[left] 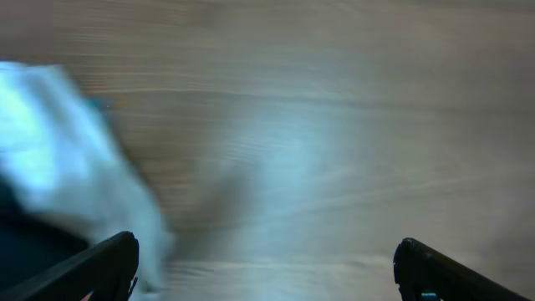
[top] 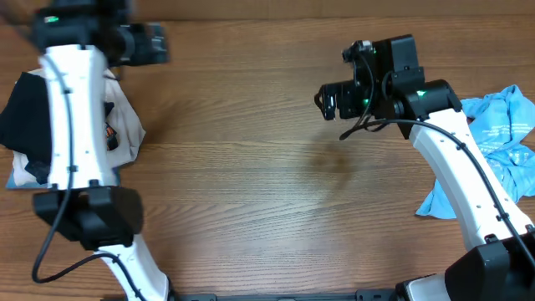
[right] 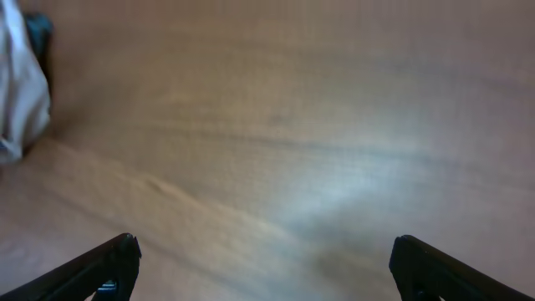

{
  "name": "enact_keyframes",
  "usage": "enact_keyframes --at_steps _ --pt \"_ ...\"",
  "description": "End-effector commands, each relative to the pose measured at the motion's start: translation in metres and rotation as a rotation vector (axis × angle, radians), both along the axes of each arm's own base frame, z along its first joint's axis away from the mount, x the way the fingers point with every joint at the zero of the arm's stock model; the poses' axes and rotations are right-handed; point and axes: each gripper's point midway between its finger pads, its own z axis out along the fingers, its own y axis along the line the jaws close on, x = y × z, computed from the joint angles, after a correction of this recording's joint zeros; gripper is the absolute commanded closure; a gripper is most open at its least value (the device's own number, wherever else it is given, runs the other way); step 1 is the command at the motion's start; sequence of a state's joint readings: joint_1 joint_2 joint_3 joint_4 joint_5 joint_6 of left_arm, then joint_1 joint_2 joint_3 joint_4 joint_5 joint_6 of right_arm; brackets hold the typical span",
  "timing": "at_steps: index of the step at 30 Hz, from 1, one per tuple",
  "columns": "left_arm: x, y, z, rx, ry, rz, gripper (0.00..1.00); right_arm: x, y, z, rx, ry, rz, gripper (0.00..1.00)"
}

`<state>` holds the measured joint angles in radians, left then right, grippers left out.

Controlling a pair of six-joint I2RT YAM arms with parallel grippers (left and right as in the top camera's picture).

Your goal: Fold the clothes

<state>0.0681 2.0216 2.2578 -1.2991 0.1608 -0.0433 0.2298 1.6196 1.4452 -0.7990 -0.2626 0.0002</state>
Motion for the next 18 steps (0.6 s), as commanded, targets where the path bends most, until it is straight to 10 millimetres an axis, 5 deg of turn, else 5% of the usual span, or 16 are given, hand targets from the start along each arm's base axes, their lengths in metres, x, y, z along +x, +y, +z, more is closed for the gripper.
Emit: enact_keyframes --at_steps 1,4,12,18 --pt "-0.012 -0.025 0.010 0.060 -0.001 -0.070 0.00 0.010 -0.003 0.008 -0.006 -0.046 -0.016 0.00" --pt "-0.030 -0.036 0.001 0.095 0.080 -0.093 0.00 0.009 -0.017 0.001 -0.073 -0.031 -0.066 0.00" --pt "-0.095 -0.041 -0.018 0.067 0.362 -0.052 0.00 -0.032 -0.029 -0.027 -0.074 0.220 -0.194 0.00" --pt "-0.118 -0.054 -0.047 0.029 0.491 -0.060 0.00 -0.081 -0.037 -0.054 -0.105 0.451 -0.239 0.00"
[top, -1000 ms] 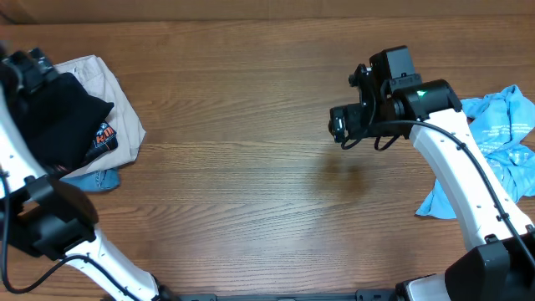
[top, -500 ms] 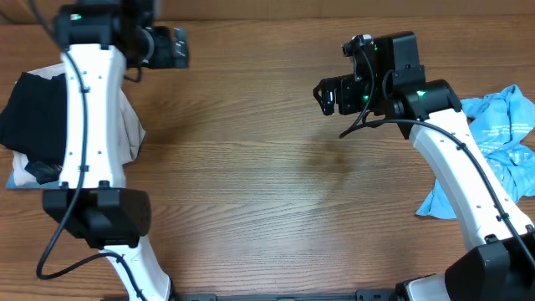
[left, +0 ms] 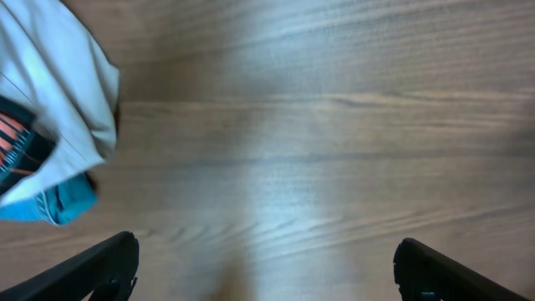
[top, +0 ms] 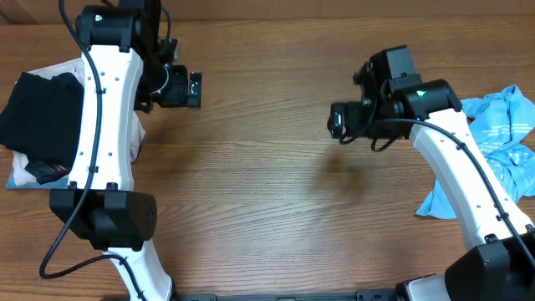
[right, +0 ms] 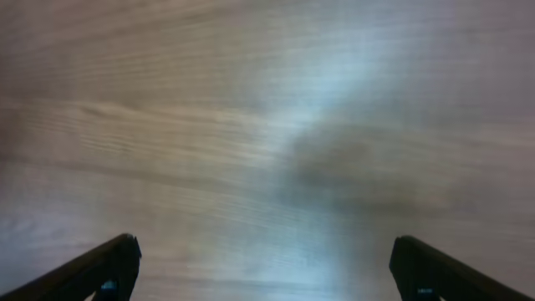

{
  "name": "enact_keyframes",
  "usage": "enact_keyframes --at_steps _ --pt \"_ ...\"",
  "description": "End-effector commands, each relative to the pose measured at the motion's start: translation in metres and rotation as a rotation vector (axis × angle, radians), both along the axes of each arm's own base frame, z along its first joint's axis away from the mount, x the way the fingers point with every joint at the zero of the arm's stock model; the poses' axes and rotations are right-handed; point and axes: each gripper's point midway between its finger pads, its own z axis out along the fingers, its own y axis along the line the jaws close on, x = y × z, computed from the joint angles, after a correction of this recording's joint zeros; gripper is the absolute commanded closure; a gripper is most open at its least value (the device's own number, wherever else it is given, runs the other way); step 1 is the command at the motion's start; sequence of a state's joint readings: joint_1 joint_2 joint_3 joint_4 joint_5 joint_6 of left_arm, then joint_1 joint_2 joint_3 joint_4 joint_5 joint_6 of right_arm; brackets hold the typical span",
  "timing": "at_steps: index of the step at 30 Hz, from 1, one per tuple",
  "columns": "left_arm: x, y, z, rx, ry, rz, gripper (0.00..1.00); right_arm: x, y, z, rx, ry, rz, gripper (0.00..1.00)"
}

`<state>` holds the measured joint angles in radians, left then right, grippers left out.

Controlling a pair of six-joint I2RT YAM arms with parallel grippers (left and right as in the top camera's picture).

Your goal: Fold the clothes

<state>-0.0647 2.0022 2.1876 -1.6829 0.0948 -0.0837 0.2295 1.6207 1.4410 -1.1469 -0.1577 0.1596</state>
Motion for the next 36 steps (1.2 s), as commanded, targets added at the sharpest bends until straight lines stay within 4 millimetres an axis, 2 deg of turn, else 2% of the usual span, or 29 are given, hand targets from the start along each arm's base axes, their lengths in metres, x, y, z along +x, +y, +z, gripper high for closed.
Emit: enact_keyframes --at_steps 1,4,7,11,12,15,19,23,27,31,36 --pt "-0.024 -0.010 -0.016 -0.013 0.094 0.016 0.00 -0.022 -0.005 -0.014 -0.008 0.109 -0.056 0.00" --pt "-0.049 -0.016 -0.039 0.002 0.206 -0.004 0.00 -0.047 -0.010 -0.022 -0.033 0.207 -0.060 0.00" --pt "-0.077 -0.023 -0.058 0.038 0.259 -0.050 0.00 -0.062 -0.013 -0.020 -0.036 0.234 -0.072 0.00" --pt "-0.106 -0.030 -0.059 0.055 0.191 -0.068 0.00 -0.074 -0.009 -0.001 -0.015 0.157 -0.059 0.00" --pt "-0.123 -0.033 -0.053 0.043 0.130 -0.062 0.00 -0.082 -0.006 0.012 0.003 0.095 -0.055 0.00" --pt "-0.147 -0.035 -0.040 0.020 0.008 -0.083 0.00 -0.096 -0.001 0.034 0.041 -0.037 -0.040 0.00" --pt "-0.177 -0.033 -0.013 -0.029 -0.223 -0.116 0.00 -0.113 -0.009 0.062 0.049 -0.257 -0.075 0.00" --pt "-0.190 -0.015 0.025 -0.022 -0.520 -0.092 0.00 -0.131 -0.023 0.094 0.088 -0.516 -0.100 0.00" --pt "-0.193 0.006 0.071 -0.002 -0.807 -0.010 0.00 -0.142 -0.042 0.115 0.110 -0.682 -0.157 0.00" --pt "-0.200 0.029 0.100 0.052 -0.977 0.075 0.00 -0.151 -0.046 0.118 0.123 -0.705 -0.159 0.00" --pt "-0.204 0.034 0.104 0.068 -1.003 0.084 0.00 -0.160 -0.050 0.103 0.086 -0.638 -0.151 0.00"
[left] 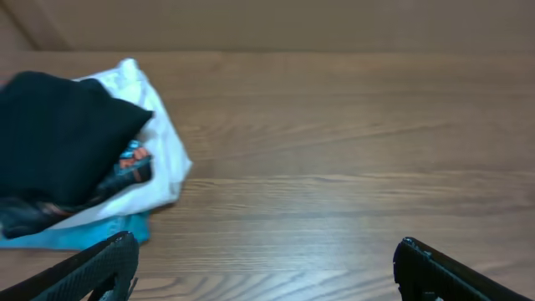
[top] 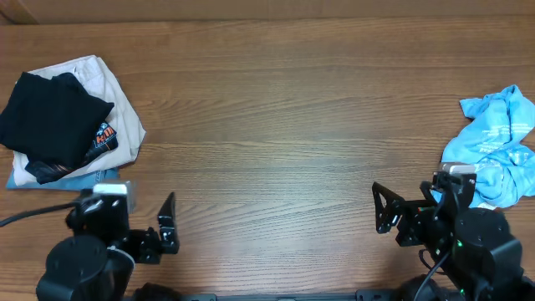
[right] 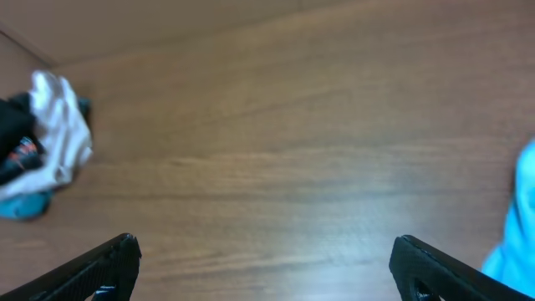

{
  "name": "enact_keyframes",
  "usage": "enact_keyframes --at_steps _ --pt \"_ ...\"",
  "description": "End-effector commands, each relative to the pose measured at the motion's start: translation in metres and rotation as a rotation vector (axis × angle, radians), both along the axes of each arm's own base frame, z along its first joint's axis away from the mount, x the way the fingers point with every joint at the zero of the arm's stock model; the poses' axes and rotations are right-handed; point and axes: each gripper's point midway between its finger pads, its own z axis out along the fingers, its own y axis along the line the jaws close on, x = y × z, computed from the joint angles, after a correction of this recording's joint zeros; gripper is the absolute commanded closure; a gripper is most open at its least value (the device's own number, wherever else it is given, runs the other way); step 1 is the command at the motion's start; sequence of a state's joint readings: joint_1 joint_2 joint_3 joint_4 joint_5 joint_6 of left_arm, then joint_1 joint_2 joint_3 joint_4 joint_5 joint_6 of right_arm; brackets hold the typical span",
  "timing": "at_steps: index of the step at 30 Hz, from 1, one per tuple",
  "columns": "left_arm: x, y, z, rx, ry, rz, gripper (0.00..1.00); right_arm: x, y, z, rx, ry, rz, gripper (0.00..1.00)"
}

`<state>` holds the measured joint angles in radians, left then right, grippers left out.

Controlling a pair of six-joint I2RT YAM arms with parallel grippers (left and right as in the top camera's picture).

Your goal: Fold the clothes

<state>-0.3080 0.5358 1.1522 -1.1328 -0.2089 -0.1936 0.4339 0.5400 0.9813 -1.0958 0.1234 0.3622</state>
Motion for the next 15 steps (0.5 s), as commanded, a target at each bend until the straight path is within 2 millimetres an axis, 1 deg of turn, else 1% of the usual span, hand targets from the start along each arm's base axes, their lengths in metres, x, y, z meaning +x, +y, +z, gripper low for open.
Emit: enact_keyframes --at_steps 1,5,15 --pt "0.001 0.010 -0.002 0.020 -0.006 0.056 0.00 -0.002 -0.004 -0.008 -0.023 0.024 -0.018 0.00" --pt "-0.002 0.010 -0.007 0.027 0.017 0.054 0.00 -0.002 -0.005 -0.009 -0.025 0.030 -0.019 0.00" --pt "-0.019 0.016 -0.033 0.072 0.145 0.052 0.00 -0.003 -0.005 -0.009 -0.026 0.030 -0.019 0.00"
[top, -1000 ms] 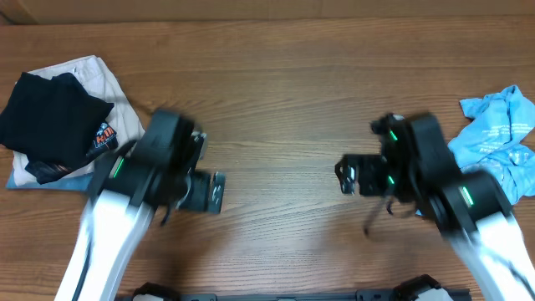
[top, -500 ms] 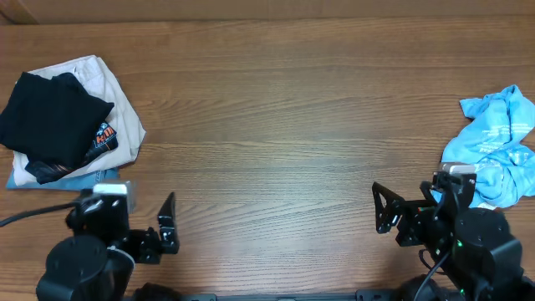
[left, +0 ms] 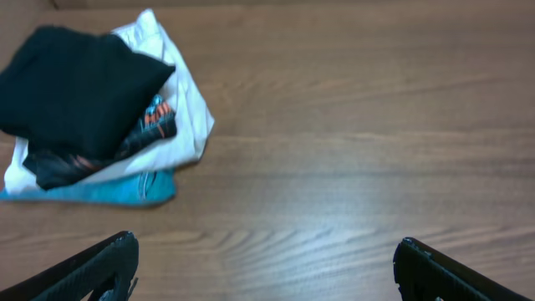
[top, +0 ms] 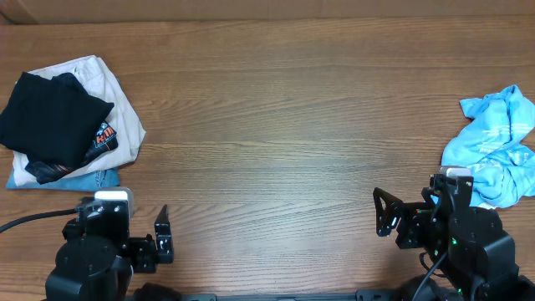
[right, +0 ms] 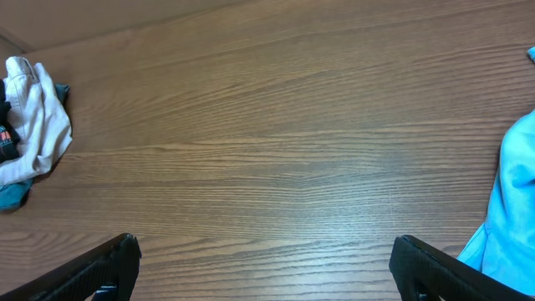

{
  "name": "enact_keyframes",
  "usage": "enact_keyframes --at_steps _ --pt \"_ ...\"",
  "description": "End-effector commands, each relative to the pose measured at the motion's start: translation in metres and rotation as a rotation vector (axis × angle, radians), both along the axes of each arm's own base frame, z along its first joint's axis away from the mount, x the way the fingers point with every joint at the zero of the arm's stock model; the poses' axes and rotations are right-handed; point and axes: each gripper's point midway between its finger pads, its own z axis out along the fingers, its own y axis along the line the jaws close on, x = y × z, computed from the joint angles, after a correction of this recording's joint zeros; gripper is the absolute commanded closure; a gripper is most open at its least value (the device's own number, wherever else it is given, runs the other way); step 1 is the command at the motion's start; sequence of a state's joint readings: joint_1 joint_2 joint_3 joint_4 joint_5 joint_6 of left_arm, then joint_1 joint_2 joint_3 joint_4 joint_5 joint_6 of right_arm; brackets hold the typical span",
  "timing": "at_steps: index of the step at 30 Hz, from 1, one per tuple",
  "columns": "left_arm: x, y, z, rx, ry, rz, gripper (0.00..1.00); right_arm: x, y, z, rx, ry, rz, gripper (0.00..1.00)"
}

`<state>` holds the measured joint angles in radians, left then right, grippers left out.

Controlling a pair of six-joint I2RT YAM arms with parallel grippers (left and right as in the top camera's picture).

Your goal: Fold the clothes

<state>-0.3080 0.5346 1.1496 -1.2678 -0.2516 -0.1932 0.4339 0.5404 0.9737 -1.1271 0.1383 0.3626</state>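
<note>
A folded pile (top: 58,117) lies at the far left of the table: a black garment (left: 79,88) on top of a white one (left: 188,117), with light blue cloth (left: 100,191) beneath. At the right edge a crumpled light blue shirt (top: 497,155) lies loose; the right wrist view catches part of this shirt (right: 514,201). My left gripper (top: 161,238) is pulled back to the front left and stands open and empty (left: 266,255). Near the front right, my right gripper (top: 386,219) is also open and empty (right: 266,255), just left of the blue shirt.
The wooden table (top: 276,125) stretches bare between the pile and the blue shirt. Both arm bases sit at the front edge. A brown wall edge (top: 251,10) runs along the back.
My left gripper has drawn back slightly further toward the front edge, and its camera now sees the pile more from above. The right gripper has hardly moved. Both stay open.
First my left arm reached over the folded pile at the far left, while the right hung over the table's middle right. Then the left gripper was just right of the pile. By the last moment both arms were back at the front edge, open and empty, as now.
</note>
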Motion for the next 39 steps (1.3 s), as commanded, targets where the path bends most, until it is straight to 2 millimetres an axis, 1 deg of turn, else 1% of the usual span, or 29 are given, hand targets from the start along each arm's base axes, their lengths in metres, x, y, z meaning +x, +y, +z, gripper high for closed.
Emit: enact_keyframes --at_steps 1,7,16,18,20,22,25,27,31,34,37,39 --pt "-0.004 0.004 -0.008 0.011 0.030 0.017 0.00 0.000 -0.001 0.000 -0.002 -0.002 -0.006 0.00" --pt "-0.009 0.005 -0.014 0.022 0.063 0.017 0.00 0.000 -0.001 0.000 -0.002 -0.002 -0.006 0.00" --pt "-0.010 0.006 -0.015 0.023 0.065 0.017 0.00 -0.002 -0.005 0.000 0.001 -0.008 -0.020 0.00" --pt "-0.010 0.006 -0.015 0.023 0.065 0.017 0.00 -0.003 -0.009 -0.001 0.000 -0.006 -0.036 0.00" --pt "-0.010 0.006 -0.015 0.023 0.065 0.017 0.00 -0.009 -0.016 -0.005 -0.005 0.010 -0.064 0.00" --pt "-0.010 0.006 -0.015 0.023 0.065 0.017 0.00 -0.011 -0.023 -0.005 0.003 -0.005 -0.096 0.00" --pt "-0.010 0.006 -0.015 0.023 0.065 0.017 0.00 -0.006 -0.031 -0.002 0.045 -0.091 -0.154 0.00" --pt "-0.010 0.006 -0.015 0.023 0.065 0.017 0.00 0.001 -0.036 -0.003 0.078 -0.182 -0.189 0.00" --pt "-0.010 0.006 -0.015 0.023 0.065 0.017 0.00 0.018 -0.041 -0.013 0.133 -0.376 -0.223 0.00" --pt "-0.010 0.006 -0.015 0.023 0.065 0.017 0.00 0.027 -0.042 -0.017 0.156 -0.537 -0.217 0.00" --pt "-0.010 0.006 -0.015 0.023 0.065 0.017 0.00 0.042 -0.042 -0.018 0.173 -0.630 -0.216 0.00" --pt "-0.010 0.006 -0.015 0.023 0.065 0.017 0.00 0.048 -0.042 -0.018 0.126 -0.691 -0.195 0.00"
